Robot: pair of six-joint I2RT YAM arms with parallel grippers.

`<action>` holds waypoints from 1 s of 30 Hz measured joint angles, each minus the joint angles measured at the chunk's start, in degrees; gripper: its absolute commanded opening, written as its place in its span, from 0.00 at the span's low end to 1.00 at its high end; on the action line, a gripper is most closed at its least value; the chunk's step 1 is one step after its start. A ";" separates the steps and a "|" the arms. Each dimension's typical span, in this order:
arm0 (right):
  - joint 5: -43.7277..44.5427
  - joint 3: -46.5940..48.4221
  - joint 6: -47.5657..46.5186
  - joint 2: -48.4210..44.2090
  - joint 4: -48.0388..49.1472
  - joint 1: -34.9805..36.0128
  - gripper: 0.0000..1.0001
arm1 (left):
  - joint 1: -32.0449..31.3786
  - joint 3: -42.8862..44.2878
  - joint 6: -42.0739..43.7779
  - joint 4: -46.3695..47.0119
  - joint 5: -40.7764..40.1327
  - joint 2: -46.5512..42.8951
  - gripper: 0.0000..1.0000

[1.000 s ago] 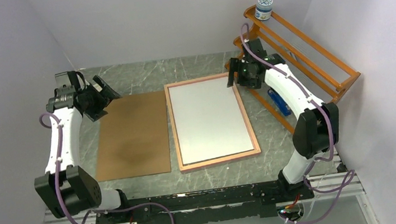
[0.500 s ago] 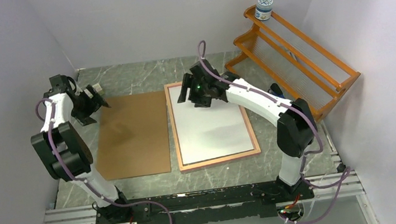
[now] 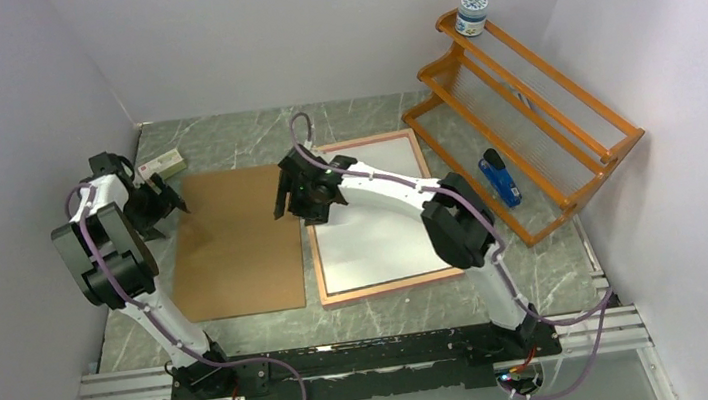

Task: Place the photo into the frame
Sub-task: Move the photo frame item to the center of the board.

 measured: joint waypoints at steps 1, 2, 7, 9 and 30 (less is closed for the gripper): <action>0.13 1.70 -0.04 1.49 -0.92 0.37 0.74 | 0.09 -0.57 -0.11 0.15 -0.26 0.26 0.87; 0.44 3.48 -0.09 2.95 -1.73 0.66 0.74 | 0.13 -1.05 -0.11 0.31 -0.39 0.50 0.87; 3.48 10.08 -0.68 7.85 -5.77 1.33 0.74 | 0.13 -2.71 -0.26 0.50 -0.37 1.90 0.84; 4.85 11.93 -1.18 9.18 -7.32 1.73 0.74 | 0.13 -2.82 -0.28 0.22 -0.15 2.10 0.83; 13.57 19.87 -4.28 17.73 -11.82 5.16 0.69 | 0.02 -3.63 -0.26 -0.92 -1.46 2.29 0.80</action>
